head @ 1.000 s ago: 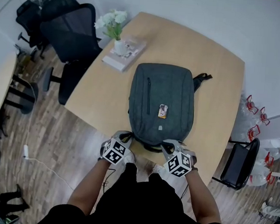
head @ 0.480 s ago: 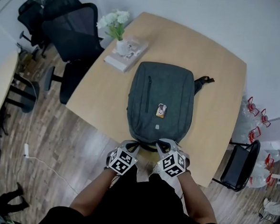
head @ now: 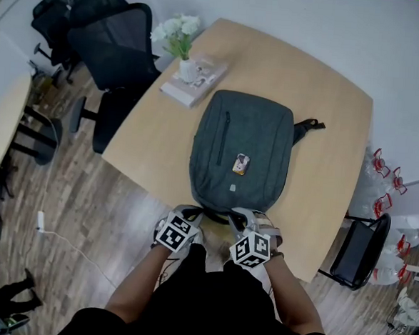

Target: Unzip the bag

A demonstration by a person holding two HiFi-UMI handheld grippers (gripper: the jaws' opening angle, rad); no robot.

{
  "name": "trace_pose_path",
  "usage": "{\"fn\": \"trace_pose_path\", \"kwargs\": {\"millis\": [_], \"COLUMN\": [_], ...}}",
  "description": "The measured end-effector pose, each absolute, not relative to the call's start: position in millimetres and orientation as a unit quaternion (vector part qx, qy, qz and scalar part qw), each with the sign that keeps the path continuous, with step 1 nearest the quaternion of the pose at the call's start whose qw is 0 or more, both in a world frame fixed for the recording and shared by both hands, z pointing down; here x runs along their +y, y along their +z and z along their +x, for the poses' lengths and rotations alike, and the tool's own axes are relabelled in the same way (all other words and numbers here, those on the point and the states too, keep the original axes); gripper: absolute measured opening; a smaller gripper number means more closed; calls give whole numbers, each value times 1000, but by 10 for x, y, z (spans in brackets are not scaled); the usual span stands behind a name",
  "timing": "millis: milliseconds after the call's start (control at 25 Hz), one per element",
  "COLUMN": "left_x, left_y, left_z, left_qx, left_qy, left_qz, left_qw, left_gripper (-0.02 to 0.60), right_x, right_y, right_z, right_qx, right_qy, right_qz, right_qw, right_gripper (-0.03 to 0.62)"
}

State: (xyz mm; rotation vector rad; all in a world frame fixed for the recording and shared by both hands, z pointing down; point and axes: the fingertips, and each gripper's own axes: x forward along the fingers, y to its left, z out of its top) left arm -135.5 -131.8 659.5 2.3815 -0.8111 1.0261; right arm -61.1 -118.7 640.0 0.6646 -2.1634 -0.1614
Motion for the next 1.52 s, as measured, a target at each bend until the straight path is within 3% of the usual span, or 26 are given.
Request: {"fn": "trace_pose_path", "kwargs": {"millis": [80, 160, 280, 480, 760, 880, 1200, 1520], "left_x": [-1320, -1336, -1380, -1441, -1689, -1817, -2051, -2082], "left_y": [6577, 6562, 6549, 6550, 6548, 6571, 6585, 6590], "left_z": [-1369, -1388, -1424, -1530, -1788, -1831, -1815, -1821], "left_qx": [-284, -278, -280, -293, -322, -337, -352, -335], "left_qy": [379, 393, 402, 412, 452, 459, 454, 445], "left_qz": [856, 854, 851, 845, 822, 814, 812, 820], "left_qw": [208, 197, 187, 175, 128, 119, 103, 132], "left_gripper": [26, 26, 26, 26, 26, 26, 26, 26], "right_x": [-1142, -1121, -1154, -1251, -1389, -1377, -1172, -1153], "right_y": [6368, 6384, 6421, 6394, 6549, 6568, 6582, 6547], "right_z": [-578, -440, -114, 228, 190, 140, 33, 7], "right_qx": [-872, -869, -855, -853, -814, -820, -823, -849], "right_qy": [-65, -63, -56, -60, -154, -106, -12, 92], "right_qz": [249, 238, 235, 216, 153, 161, 210, 269], "right_qw": [415, 429, 459, 471, 538, 539, 528, 445], "right_gripper": [68, 150, 186, 187, 158, 117, 103, 103]}}
